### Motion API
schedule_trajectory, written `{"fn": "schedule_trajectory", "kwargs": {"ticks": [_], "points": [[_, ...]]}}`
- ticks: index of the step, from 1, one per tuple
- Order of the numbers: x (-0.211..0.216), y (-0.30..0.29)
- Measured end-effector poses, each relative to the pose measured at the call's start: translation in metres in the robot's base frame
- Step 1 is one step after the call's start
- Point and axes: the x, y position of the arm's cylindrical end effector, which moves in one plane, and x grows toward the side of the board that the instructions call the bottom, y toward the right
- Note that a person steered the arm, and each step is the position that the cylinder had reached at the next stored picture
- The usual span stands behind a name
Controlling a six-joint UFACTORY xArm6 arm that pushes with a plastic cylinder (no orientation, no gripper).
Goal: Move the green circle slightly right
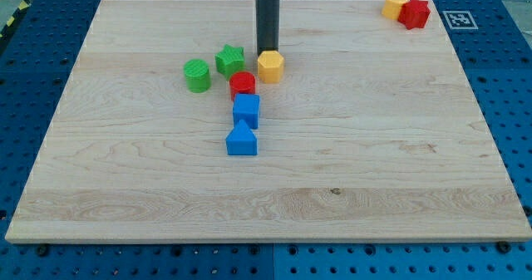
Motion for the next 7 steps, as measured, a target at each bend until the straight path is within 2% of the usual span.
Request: {"fn": "schedule_trajectory", "kwargs": {"ticks": [1,2,3,4,5,6,7], "points": [[0.021,0.000],[-0.040,-0.004],[-0.093,-0.046],[-0.090,-0.142],[-0.050,-0.195],[0.005,-0.196],[0.022,-0.190]]}}
